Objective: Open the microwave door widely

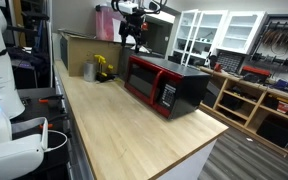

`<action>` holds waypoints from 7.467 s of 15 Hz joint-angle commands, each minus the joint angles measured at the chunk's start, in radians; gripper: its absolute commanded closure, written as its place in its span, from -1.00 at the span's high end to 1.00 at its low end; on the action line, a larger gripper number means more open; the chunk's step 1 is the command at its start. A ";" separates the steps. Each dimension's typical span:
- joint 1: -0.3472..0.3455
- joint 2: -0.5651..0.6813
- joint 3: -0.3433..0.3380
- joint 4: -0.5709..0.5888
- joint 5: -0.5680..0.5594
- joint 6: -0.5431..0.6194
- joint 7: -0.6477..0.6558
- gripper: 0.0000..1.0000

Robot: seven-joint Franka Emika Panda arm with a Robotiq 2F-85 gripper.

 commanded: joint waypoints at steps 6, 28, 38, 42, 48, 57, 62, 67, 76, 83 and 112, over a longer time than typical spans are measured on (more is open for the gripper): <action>-0.041 0.350 0.104 0.305 -0.039 0.090 0.017 1.00; -0.135 0.712 0.201 0.599 -0.157 0.150 0.233 -0.30; -0.129 0.621 0.226 0.463 -0.156 0.165 0.244 -0.87; -0.127 0.570 0.226 0.372 -0.161 0.242 0.238 -0.87; -0.115 0.490 0.227 0.219 -0.167 0.391 0.252 -0.87; -0.104 0.318 0.227 -0.060 -0.175 0.505 0.286 -0.87; -0.104 0.152 0.221 -0.241 -0.152 0.524 0.199 0.31; -0.070 -0.111 0.174 -0.416 -0.131 0.452 -0.026 0.99; -0.040 -0.342 0.030 -0.339 -0.174 0.269 -0.255 1.00; 0.001 -0.047 0.005 -0.130 -0.099 0.454 -0.162 1.00; -0.038 0.586 0.251 0.510 -0.189 0.029 0.264 1.00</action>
